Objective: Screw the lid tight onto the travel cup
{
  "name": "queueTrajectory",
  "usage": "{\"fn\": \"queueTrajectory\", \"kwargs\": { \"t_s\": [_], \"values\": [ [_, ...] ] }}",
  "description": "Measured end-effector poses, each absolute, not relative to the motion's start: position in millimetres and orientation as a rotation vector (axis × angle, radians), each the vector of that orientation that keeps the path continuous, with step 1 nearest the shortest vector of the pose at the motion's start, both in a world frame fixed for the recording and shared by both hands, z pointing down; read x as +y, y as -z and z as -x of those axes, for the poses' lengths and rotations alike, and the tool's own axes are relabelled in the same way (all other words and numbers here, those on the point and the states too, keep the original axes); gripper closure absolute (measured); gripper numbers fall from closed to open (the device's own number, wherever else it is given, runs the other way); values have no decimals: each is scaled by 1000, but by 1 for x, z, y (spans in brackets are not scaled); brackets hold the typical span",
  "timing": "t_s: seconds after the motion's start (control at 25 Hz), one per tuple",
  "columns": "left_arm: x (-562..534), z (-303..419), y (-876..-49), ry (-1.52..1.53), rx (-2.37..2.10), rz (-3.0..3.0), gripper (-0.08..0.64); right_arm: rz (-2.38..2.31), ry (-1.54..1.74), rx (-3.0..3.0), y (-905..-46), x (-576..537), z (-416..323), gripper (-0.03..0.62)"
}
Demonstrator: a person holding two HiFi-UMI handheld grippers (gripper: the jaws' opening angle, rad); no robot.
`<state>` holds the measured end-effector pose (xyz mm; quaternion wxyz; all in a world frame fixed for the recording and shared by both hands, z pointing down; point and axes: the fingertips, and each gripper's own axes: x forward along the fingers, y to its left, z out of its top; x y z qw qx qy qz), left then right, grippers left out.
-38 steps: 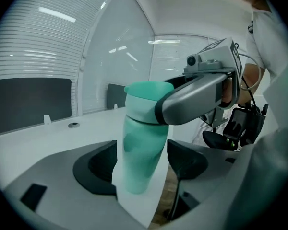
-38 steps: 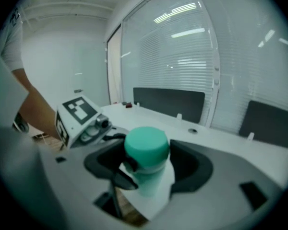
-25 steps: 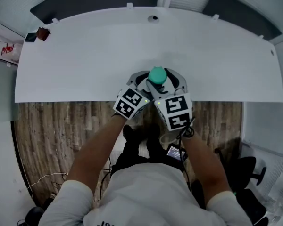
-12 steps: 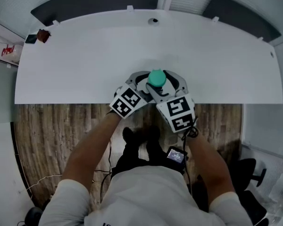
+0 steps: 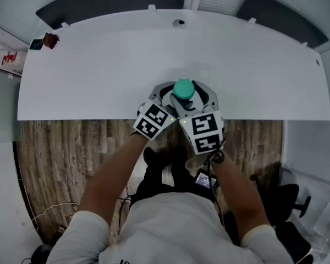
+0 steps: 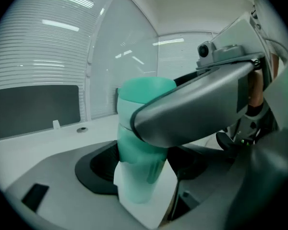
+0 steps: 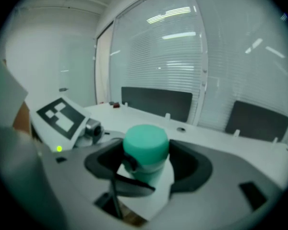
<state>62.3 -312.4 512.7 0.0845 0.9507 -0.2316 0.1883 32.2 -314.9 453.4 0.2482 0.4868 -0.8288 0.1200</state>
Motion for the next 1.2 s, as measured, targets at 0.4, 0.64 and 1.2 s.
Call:
{"fn": "queueTrajectory", "kwargs": {
  "t_s": [0.4, 0.64, 1.2],
  "values": [
    [-313, -62, -514, -568, -701, -2823, 232, -1397, -315, -2233, -454, -317, -34, 285],
    [-308, -58, -512, -674, -432, -2914, 232, -1179, -252, -2328, -453, -314, -26, 285],
    [-318, -56, -512, -577, -704, -2847, 232, -1428, -302, -2213, -454, -320, -28, 285]
  ]
}}
